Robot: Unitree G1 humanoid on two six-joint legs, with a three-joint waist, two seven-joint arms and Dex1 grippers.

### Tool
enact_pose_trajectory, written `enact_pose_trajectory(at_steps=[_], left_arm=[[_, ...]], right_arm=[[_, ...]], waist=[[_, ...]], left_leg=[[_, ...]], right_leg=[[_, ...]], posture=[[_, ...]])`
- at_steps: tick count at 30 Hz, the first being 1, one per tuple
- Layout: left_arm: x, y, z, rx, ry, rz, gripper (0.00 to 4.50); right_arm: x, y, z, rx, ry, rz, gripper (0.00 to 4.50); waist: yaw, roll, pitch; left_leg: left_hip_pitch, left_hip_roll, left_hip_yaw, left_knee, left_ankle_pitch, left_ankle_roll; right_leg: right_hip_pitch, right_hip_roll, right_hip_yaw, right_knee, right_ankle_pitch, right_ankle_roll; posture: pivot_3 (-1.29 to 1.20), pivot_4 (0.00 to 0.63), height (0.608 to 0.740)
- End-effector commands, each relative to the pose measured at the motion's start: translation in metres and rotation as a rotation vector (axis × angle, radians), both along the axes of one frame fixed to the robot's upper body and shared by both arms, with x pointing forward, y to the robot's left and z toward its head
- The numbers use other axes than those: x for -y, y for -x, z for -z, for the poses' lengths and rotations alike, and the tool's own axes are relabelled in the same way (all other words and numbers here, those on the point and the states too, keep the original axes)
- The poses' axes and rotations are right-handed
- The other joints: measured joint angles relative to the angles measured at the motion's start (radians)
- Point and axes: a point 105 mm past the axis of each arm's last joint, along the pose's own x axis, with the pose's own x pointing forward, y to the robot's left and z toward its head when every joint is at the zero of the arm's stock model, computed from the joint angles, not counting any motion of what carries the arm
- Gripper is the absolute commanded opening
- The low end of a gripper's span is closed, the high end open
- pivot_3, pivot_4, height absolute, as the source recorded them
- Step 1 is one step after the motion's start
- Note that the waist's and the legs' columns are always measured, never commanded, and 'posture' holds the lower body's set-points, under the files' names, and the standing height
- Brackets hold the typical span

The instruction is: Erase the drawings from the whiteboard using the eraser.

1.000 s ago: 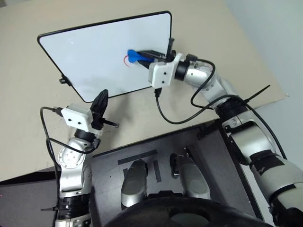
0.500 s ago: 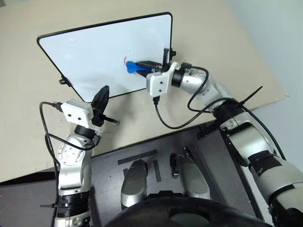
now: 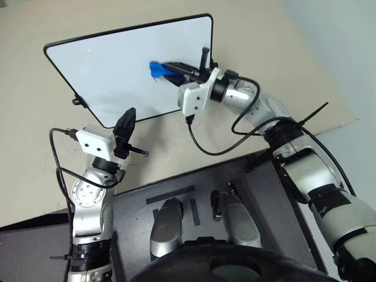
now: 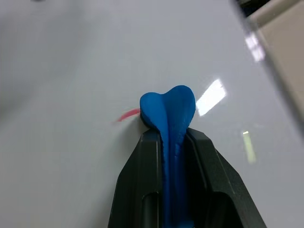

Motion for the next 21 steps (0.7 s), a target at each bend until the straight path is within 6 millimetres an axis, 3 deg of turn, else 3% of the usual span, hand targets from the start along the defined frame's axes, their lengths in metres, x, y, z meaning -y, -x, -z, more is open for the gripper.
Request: enact_pose_trajectory(at_steps=[1,9,18,21], left_arm=[[-0.002,0.001,-0.009,0.043,-0.006,0.003,0.00],[-0.004,0.000,-0.009,0.042,-0.007,0.003,0.00],[-0.003,0.001,-0.006,0.038,-0.006,0.011,0.00],[-0.005,0.003,-0.006,0.037,-0.005,0.010,0.00]], right_arm=[[-0.003,0.003,-0.012,0.026,-0.043,-0.014,0.38],[-0.005,0.007,0.042,-0.080,0.138,-0.023,0.38],[-0.004,0.007,0.045,-0.104,0.159,-0.021,0.38],[0.004,0.015,0.046,-0.213,0.145,-0.055,0.38]], waist=[[0.000,0.000,0.000],[0.000,0.000,0.000],[0.000,0.000,0.000],[0.000,0.000,0.000]], left_leg=[[0.000,0.000,0.000,0.000,0.000,0.000],[-0.001,0.000,0.000,-0.001,-0.001,-0.001],[-0.001,0.000,0.000,0.000,-0.001,-0.001],[-0.001,0.000,0.000,0.000,-0.001,-0.001]], right_leg=[[0.000,0.000,0.000,-0.001,0.000,0.000],[0.000,0.000,0.000,-0.002,0.001,0.001],[0.000,0.000,0.000,-0.002,0.001,0.001],[0.000,0.000,0.000,-0.003,0.001,0.001]], posture=[[0.00,0.150,0.740],[0.00,0.150,0.740],[0.00,0.150,0.740],[0.00,0.150,0.740]])
